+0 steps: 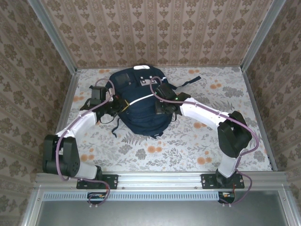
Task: Pack the student bag
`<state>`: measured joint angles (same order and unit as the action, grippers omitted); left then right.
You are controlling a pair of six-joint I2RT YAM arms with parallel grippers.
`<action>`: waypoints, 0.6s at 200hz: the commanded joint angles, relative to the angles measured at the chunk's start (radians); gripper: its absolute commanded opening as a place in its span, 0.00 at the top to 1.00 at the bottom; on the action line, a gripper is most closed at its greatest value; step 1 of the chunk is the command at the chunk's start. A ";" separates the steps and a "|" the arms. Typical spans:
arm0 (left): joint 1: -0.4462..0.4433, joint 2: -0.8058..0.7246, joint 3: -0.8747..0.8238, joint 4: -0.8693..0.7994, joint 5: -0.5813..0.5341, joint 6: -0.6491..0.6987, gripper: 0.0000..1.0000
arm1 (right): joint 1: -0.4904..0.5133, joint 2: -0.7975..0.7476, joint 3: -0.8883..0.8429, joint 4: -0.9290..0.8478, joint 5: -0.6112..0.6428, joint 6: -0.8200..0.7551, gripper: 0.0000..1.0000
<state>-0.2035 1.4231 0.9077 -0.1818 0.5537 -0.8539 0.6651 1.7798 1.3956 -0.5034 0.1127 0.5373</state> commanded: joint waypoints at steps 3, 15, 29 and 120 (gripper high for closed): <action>0.045 0.040 0.086 -0.052 -0.080 0.107 0.99 | 0.028 -0.049 0.000 -0.006 -0.080 -0.036 1.00; 0.062 0.046 0.109 -0.086 -0.107 0.128 0.82 | 0.067 -0.032 0.016 0.013 -0.131 -0.053 1.00; 0.082 0.034 0.115 -0.116 -0.141 0.137 0.62 | 0.108 -0.004 0.038 0.039 -0.182 -0.047 1.00; 0.105 -0.177 -0.059 -0.102 -0.107 0.011 0.38 | 0.163 0.173 0.238 0.096 -0.303 0.000 1.00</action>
<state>-0.0967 1.2835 0.8948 -0.3141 0.3874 -0.7727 0.8341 1.9366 1.5707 -0.4587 -0.1486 0.5343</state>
